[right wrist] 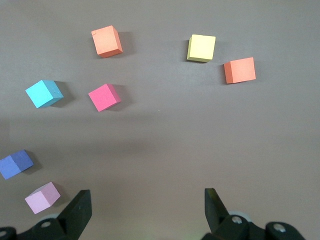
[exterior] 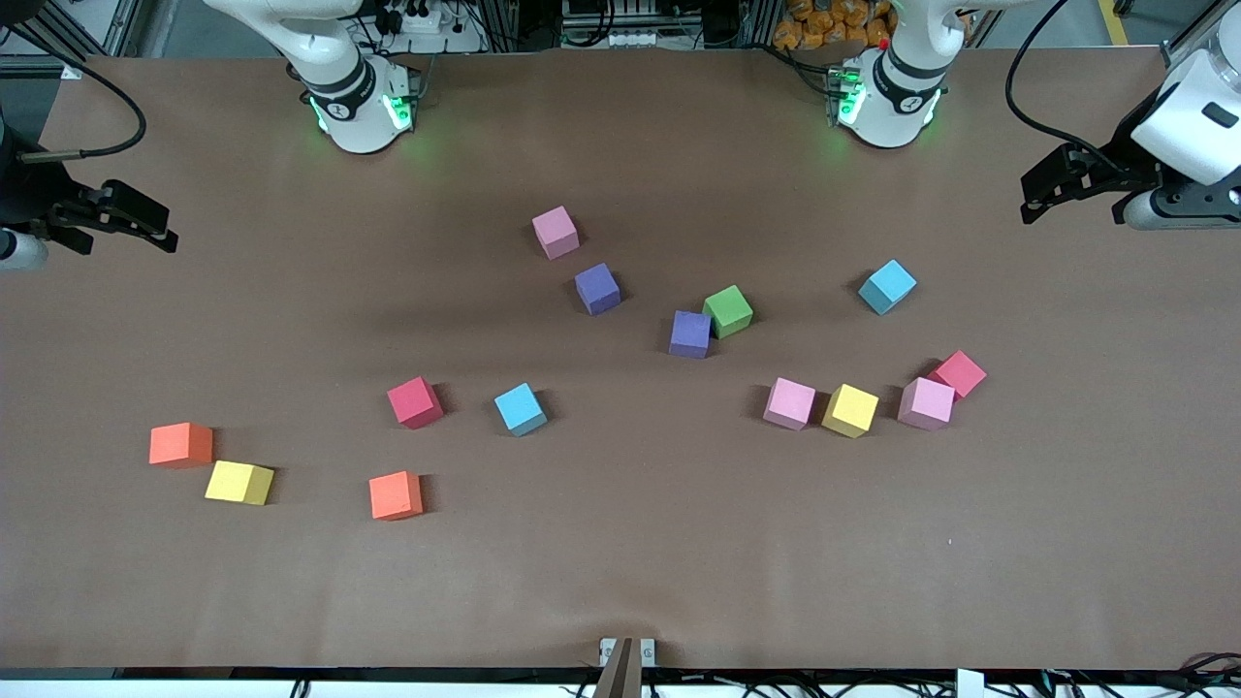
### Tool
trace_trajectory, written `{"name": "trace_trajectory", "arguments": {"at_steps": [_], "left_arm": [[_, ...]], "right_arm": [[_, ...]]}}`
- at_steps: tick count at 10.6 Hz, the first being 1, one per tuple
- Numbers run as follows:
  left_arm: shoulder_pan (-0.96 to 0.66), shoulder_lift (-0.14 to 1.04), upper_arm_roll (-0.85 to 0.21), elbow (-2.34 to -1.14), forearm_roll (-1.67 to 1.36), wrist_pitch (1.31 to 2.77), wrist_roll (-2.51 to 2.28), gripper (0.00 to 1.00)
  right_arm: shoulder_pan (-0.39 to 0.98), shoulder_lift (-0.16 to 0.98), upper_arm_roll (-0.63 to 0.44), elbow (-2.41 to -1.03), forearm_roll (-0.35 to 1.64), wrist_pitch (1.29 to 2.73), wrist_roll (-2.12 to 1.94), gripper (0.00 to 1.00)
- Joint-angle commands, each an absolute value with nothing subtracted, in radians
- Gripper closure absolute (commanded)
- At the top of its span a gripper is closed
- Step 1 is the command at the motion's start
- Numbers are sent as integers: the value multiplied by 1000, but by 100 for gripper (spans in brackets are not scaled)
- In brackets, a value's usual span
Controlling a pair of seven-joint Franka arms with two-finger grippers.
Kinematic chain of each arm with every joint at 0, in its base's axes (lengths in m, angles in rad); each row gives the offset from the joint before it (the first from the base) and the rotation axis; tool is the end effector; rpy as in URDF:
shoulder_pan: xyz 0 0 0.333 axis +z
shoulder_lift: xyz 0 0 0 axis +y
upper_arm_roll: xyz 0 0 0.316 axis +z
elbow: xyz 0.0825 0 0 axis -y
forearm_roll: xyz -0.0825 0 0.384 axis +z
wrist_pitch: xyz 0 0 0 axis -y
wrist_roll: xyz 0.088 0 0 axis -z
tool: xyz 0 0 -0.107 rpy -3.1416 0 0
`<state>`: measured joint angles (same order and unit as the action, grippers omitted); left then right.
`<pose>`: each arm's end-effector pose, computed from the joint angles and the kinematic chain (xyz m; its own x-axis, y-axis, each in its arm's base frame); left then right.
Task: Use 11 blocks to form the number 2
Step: 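Move both grippers out toward the lavender and pink cubes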
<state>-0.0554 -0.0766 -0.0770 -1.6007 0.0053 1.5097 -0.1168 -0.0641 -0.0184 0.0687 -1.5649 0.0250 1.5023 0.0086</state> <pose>0.5196 -0.0703 0.6463 0.9998 -0.0150 -0.0132 -0.0151 -0.9998 -0.0128 0.5417 0.0057 0.6315 0.9990 -0.0024 -0.0444 -0.0034 -0.9997 -0.0233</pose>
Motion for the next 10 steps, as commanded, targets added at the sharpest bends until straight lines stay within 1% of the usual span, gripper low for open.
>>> {"name": "trace_trajectory", "arguments": {"at_steps": [1, 6, 9, 10], "left_arm": [[-61, -98, -67, -1617, -17, 1522, -95, 0], [-66, -92, -67, -1621, -38, 1519, -66, 0], [-153, -58, -78, -1628, -49, 1514, -109, 0], [-187, -42, -80, -1629, -113, 1516, -156, 0]], "right_arm": [[-72, -20, 75, -1571, 32, 1508, 8, 0], [-72, -20, 77, -1574, 29, 1512, 8, 0], [-71, -15, 75, -1578, 21, 1517, 9, 0], [-78, -12, 75, -1578, 21, 1516, 8, 0]]}}
